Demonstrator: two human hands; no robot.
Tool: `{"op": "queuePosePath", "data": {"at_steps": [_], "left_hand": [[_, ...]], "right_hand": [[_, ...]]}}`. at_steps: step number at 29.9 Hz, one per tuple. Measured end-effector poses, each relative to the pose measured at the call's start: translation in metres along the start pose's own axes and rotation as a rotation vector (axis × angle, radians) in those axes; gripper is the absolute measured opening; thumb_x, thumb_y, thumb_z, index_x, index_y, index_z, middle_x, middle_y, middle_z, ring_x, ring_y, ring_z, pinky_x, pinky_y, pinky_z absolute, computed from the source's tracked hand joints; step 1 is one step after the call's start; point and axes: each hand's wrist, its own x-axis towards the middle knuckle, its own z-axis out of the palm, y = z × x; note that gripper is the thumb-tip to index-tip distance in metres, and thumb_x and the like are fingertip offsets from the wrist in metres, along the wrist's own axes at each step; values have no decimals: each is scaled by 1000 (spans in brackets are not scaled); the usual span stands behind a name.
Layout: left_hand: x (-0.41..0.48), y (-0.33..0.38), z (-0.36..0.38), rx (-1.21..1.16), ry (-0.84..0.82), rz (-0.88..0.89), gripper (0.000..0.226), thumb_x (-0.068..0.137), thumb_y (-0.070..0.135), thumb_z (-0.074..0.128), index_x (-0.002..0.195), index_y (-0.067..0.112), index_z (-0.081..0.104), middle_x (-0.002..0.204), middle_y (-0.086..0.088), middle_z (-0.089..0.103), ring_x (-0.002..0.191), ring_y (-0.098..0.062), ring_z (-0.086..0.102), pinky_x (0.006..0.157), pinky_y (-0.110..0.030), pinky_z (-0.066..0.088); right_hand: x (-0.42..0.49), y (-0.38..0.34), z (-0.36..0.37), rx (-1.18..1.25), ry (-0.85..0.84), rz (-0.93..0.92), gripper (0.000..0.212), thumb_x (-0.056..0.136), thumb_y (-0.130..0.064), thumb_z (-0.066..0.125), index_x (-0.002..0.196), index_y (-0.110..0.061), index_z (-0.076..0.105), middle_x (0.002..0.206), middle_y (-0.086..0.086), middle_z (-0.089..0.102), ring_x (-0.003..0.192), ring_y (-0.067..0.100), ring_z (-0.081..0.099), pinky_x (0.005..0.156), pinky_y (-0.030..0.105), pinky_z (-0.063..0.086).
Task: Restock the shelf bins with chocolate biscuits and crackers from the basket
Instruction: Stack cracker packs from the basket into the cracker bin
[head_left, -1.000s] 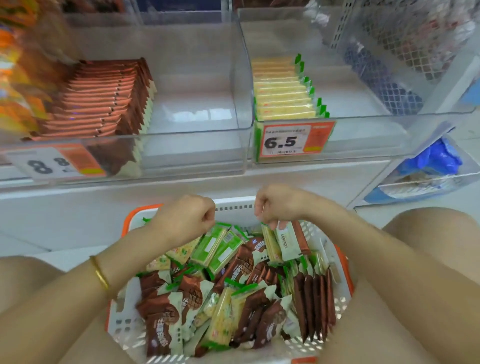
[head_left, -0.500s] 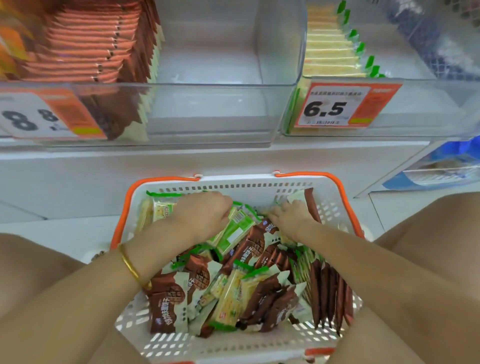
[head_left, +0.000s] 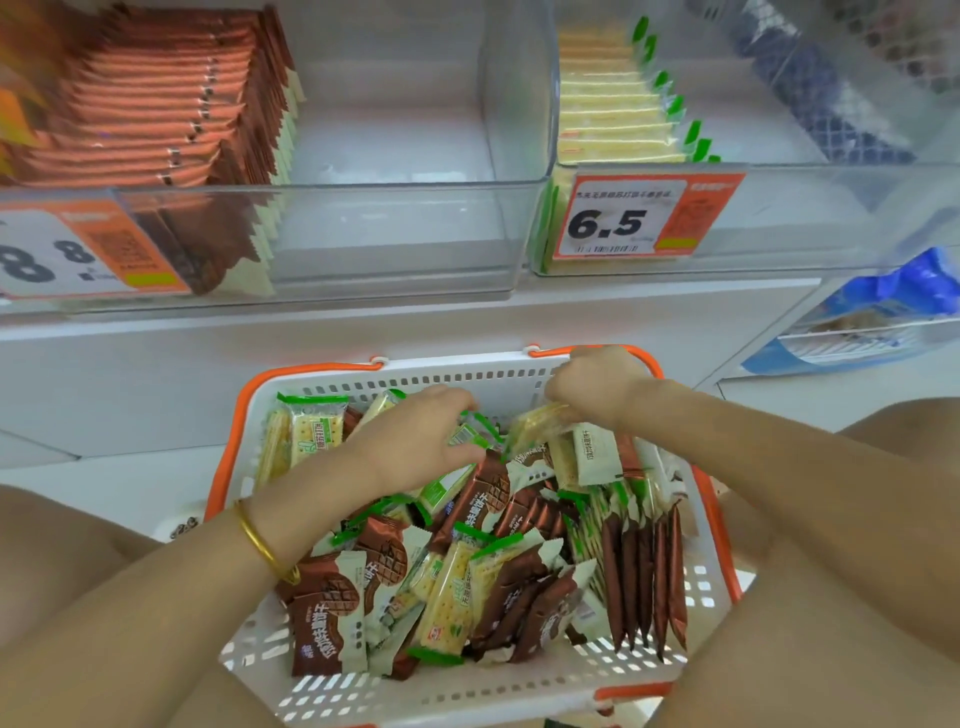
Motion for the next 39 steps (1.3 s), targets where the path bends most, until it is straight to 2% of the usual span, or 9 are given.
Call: {"op": "queuePosePath", "data": {"at_steps": [3, 7, 10, 14, 22, 26, 30, 34, 39], "left_hand": [[-4, 20, -7, -188, 54, 42, 59, 88, 37, 63, 139, 20, 39, 138, 3, 47, 126, -13, 46, 99, -25, 38], [-10, 42, -30, -448, 142, 83, 23, 87, 20, 66, 108, 15, 56, 103, 1, 66, 97, -15, 63, 87, -38, 51], [-17, 61, -55, -652, 181, 86, 21, 88, 7, 62, 108, 13, 58, 94, 4, 68, 78, 2, 65, 72, -19, 53], [-23, 86, -88, -710, 264, 138, 19, 88, 5, 61, 100, 20, 59, 84, 9, 69, 71, -1, 64, 58, -15, 50], [6, 137, -166, -704, 458, 299, 30, 86, 1, 63, 103, 24, 53, 99, 9, 69, 86, -2, 68, 72, -20, 55], [24, 149, -185, -303, 604, 247, 27, 85, 19, 67, 109, 22, 55, 104, 6, 65, 96, -13, 62, 89, -33, 49], [36, 145, -190, -31, 716, 236, 34, 86, 32, 62, 118, 22, 59, 102, 13, 57, 102, -12, 54, 92, -30, 41], [42, 139, -199, 47, 678, 205, 27, 84, 37, 50, 101, 27, 67, 95, 17, 58, 102, -14, 55, 99, -45, 39], [44, 131, -194, 235, 579, 204, 40, 70, 29, 36, 85, 29, 72, 87, 19, 59, 101, -13, 53, 109, -41, 20]], "right_hand": [[-33, 11, -35, 284, -73, -82, 30, 94, -43, 52, 88, -13, 51, 83, 2, 55, 91, 22, 46, 66, 33, 38], [-77, 22, -66, 696, -2, -139, 36, 93, -34, 55, 94, 1, 58, 85, 7, 54, 77, 20, 48, 66, 28, 35], [-105, 37, -78, 994, 118, -79, 27, 91, -29, 60, 101, -4, 60, 94, 11, 63, 79, 20, 57, 66, 20, 43], [-131, 65, -89, 1402, 229, -74, 24, 82, -9, 68, 104, -10, 57, 94, 3, 72, 89, 19, 70, 76, 34, 57], [-150, 128, -130, 1531, 696, -22, 17, 84, -4, 65, 94, -17, 64, 71, -13, 69, 69, 1, 65, 67, 19, 54], [-143, 151, -137, 1403, 824, 49, 16, 83, -4, 68, 95, -15, 65, 76, -11, 62, 65, -6, 58, 65, 12, 49], [-137, 172, -130, 1250, 715, 76, 15, 82, -8, 70, 92, -18, 66, 81, -12, 61, 63, -10, 55, 62, 5, 41], [-127, 181, -127, 1111, 530, 62, 15, 80, -14, 73, 93, -21, 68, 85, -12, 66, 68, -10, 57, 68, 6, 42], [-102, 160, -131, 1009, 456, 4, 18, 77, -18, 77, 92, -21, 68, 87, -11, 64, 77, -2, 57, 72, 13, 44]]}}
